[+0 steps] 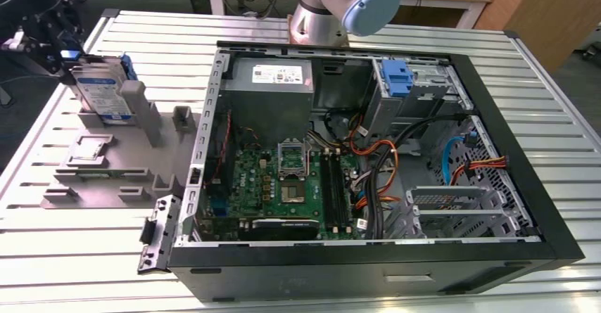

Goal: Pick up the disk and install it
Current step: 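Pick up the disk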

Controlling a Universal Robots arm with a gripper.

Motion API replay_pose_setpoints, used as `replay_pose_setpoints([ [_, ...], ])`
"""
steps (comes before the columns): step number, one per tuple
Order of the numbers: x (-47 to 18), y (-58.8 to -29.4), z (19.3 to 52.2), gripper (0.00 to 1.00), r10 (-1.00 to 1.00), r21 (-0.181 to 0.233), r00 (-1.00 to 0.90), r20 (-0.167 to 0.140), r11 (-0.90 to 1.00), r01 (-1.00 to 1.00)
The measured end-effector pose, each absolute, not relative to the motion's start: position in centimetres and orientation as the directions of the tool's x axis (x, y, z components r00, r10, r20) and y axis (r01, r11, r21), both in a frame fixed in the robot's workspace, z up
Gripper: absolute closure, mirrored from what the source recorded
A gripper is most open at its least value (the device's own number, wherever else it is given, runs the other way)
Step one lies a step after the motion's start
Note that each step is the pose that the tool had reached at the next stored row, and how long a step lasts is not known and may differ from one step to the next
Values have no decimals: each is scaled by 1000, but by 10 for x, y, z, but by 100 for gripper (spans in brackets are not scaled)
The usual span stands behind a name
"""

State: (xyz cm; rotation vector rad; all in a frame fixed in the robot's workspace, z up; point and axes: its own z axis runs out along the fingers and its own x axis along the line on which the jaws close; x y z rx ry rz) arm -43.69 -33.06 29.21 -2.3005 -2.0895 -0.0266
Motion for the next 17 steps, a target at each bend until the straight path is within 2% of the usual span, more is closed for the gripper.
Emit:
replay_pose_setpoints([
  [17, -442, -327, 287, 46, 995, -11, 90, 36, -89, 996],
])
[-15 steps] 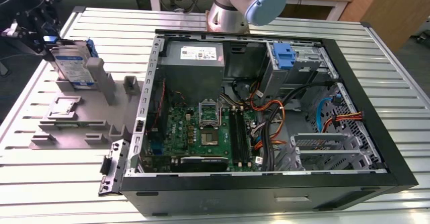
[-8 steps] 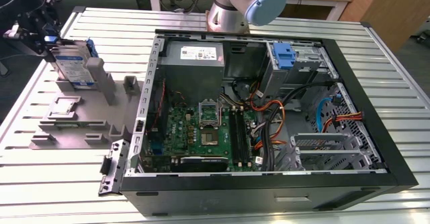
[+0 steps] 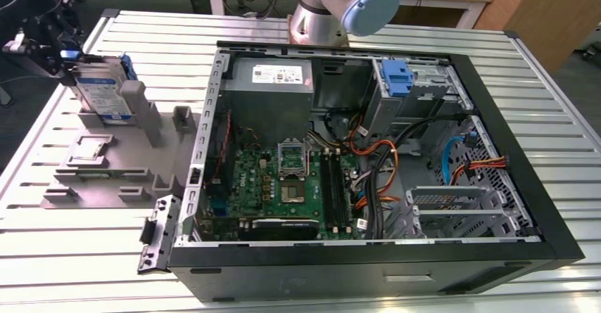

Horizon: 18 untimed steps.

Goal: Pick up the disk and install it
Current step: 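Pick up the disk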

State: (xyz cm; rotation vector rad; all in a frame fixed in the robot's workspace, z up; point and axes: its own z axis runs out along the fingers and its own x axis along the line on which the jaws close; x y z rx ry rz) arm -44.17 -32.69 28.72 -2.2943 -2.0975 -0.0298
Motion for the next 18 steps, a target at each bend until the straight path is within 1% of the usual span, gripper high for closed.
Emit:
replay_pose_setpoints([
  [8, -442, -324, 287, 46, 995, -10, 90, 33, -89, 996],
  [10, -442, -323, 287, 46, 996, -9, 90, 26, -89, 996],
  [14, -442, -323, 286, 46, 996, -7, 90, 1, -90, 996],
  [18, -442, -322, 286, 46, 996, -7, 90, -2, -90, 996],
])
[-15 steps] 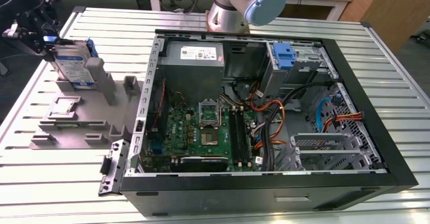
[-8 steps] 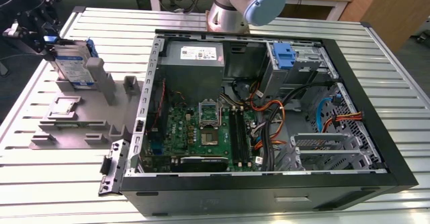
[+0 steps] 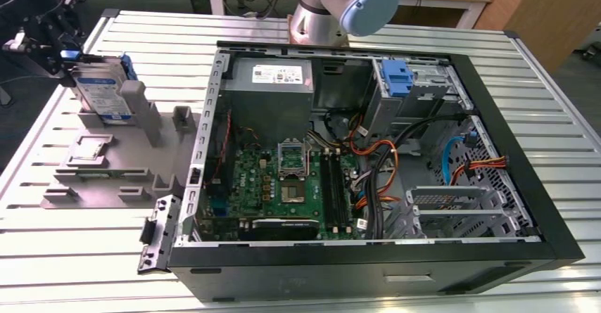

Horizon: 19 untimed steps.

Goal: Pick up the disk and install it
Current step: 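Pick up the disk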

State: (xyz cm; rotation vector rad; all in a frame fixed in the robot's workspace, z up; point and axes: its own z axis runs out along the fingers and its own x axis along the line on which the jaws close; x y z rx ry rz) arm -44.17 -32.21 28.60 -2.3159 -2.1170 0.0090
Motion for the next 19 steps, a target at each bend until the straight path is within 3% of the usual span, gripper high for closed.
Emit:
replay_pose_setpoints([
  [11, -442, -318, 286, 46, 996, -7, 90, -3, -90, 996],
  [13, -442, -318, 286, 47, 996, -7, 90, -3, -90, 996],
  [14, -442, -318, 286, 55, 996, -7, 90, -3, -90, 996],
  [19, -442, -318, 286, 55, 996, -6, 90, -4, -91, 996],
])
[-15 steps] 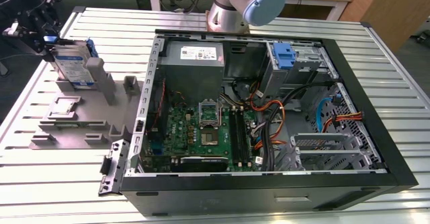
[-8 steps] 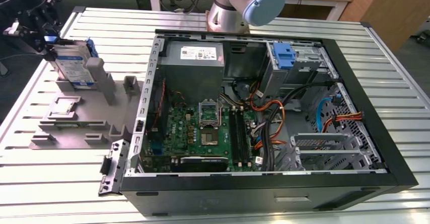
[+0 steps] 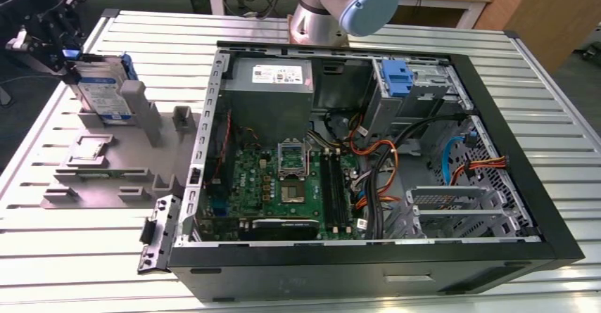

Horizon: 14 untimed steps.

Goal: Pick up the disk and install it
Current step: 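Pick up the disk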

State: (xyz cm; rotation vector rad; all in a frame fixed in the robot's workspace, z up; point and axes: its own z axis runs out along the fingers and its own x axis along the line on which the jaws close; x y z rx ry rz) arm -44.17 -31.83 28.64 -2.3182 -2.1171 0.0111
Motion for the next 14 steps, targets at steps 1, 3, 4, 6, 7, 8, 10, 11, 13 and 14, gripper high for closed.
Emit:
replay_pose_setpoints([
  [1, -442, -318, 286, 55, 996, -6, 91, -8, -91, 996],
  [3, -442, -318, 287, 55, 996, -5, 90, -22, -91, 996],
  [4, -442, -318, 286, 55, 996, -4, 90, -28, -91, 996],
  [6, -442, -318, 286, 55, 995, -4, 90, -31, -91, 996],
  [7, -442, -318, 286, 55, 995, -4, 90, -31, -91, 996],
  [8, -442, -318, 287, 55, 995, -4, 90, -31, -91, 996],
  [10, -442, -318, 287, 55, 995, -4, 90, -31, -91, 996],
  [11, -442, -318, 287, 55, 995, -4, 90, -31, -91, 996],
  [13, -442, -318, 287, 55, 995, -4, 90, -31, -91, 996],
  [14, -442, -318, 287, 55, 995, -4, 90, -31, -91, 996],
])
